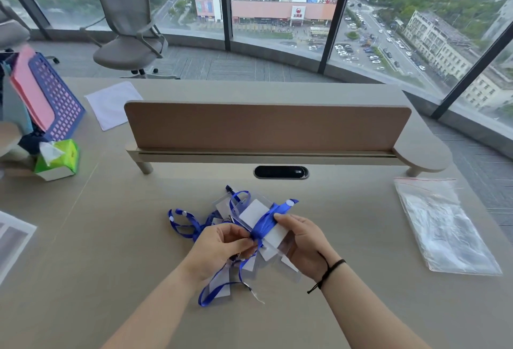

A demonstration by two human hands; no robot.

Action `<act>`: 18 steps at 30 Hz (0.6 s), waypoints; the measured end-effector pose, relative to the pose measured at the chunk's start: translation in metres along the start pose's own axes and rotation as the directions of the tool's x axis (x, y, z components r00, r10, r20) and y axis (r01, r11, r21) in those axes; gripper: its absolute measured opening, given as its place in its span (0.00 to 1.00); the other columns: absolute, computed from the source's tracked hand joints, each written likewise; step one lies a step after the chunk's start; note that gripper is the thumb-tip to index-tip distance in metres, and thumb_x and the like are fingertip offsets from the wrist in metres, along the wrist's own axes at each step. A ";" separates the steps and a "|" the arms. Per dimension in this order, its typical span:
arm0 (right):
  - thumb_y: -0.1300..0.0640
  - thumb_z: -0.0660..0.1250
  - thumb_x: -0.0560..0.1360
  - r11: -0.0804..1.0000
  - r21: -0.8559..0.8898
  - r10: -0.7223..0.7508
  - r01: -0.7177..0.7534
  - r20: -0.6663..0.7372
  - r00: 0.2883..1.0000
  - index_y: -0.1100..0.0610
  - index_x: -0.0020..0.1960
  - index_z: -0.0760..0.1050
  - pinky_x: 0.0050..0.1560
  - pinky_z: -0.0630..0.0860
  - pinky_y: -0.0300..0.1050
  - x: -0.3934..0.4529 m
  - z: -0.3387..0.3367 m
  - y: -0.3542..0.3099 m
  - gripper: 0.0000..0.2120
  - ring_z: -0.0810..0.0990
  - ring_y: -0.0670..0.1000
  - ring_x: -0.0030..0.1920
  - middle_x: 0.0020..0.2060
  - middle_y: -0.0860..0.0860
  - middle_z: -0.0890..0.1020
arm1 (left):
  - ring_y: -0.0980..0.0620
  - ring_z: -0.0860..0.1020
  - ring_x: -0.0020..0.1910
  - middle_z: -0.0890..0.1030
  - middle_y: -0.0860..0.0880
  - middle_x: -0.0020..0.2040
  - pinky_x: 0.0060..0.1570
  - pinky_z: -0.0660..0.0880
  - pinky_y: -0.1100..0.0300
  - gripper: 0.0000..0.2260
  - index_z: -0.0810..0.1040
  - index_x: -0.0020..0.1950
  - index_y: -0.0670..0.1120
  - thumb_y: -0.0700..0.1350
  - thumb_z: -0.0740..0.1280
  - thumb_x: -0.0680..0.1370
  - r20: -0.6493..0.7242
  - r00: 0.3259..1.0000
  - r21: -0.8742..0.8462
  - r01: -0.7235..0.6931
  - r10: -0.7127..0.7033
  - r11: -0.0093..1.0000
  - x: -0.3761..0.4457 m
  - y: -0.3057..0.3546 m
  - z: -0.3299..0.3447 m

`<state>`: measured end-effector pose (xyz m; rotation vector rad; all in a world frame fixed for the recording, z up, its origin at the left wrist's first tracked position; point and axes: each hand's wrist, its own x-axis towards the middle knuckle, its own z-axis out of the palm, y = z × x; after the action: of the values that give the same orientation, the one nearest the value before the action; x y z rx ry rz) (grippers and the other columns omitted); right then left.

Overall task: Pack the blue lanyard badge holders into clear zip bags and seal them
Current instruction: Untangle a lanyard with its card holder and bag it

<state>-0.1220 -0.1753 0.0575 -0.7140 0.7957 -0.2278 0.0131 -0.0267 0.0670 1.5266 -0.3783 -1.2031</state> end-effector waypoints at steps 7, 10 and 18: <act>0.60 0.72 0.72 0.967 -0.240 0.121 -0.092 0.112 0.986 0.69 0.57 0.80 0.54 0.80 0.59 -0.004 0.003 -0.001 0.17 0.82 0.61 0.50 0.56 0.67 0.82 | 0.40 0.86 0.47 0.87 0.39 0.48 0.43 0.83 0.54 0.12 0.85 0.51 0.41 0.29 0.75 0.71 -0.010 1.000 0.006 -0.028 0.028 1.000 0.006 0.001 -0.001; 0.58 0.72 0.70 0.958 -0.275 0.128 -0.086 0.139 0.982 0.68 0.59 0.78 0.56 0.78 0.60 -0.004 0.001 -0.003 0.21 0.81 0.62 0.53 0.58 0.67 0.81 | 0.39 0.85 0.48 0.87 0.40 0.49 0.46 0.83 0.49 0.13 0.85 0.52 0.41 0.30 0.75 0.71 -0.007 1.000 0.017 0.013 -0.013 1.000 0.008 -0.002 -0.002; 0.61 0.70 0.75 0.939 -0.343 0.084 -0.032 0.136 0.987 0.66 0.55 0.81 0.52 0.81 0.55 -0.006 0.002 -0.006 0.11 0.83 0.60 0.50 0.53 0.64 0.83 | 0.30 0.76 0.64 0.81 0.35 0.62 0.68 0.70 0.34 0.13 0.81 0.64 0.40 0.34 0.63 0.81 0.141 0.980 -0.120 0.159 -0.142 0.980 0.016 -0.007 -0.013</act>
<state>-0.1241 -0.1768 0.0659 -1.0196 0.7188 0.0201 0.0286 -0.0299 0.0516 1.3855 -0.2679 -1.4253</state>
